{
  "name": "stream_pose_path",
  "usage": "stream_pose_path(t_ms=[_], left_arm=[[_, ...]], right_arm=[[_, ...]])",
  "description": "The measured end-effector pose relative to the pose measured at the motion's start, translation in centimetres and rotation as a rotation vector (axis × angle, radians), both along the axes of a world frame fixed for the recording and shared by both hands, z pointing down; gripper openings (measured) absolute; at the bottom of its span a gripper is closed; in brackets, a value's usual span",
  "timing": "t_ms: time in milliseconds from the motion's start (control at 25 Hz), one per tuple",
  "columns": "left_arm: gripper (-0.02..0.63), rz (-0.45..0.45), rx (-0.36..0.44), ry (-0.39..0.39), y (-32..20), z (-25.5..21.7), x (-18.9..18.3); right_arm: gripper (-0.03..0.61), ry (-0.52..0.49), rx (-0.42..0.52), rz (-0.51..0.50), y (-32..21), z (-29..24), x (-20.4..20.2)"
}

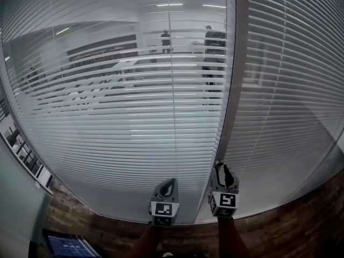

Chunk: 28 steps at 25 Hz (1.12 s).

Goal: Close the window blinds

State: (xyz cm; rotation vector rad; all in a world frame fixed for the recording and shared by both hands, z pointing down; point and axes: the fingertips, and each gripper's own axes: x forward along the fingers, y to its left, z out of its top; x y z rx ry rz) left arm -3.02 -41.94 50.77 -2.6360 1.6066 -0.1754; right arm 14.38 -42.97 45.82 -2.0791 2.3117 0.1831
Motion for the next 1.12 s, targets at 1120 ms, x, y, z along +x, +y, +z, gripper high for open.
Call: stream_pose_path(t_ms=[1120], left_arm=[[-0.007,-0.025,-0.011,-0.015,-0.9,0.7,-0.5]], right_arm=[[0.126,0.112,-0.039,-0.035,-2.0,-0.7,0.6]])
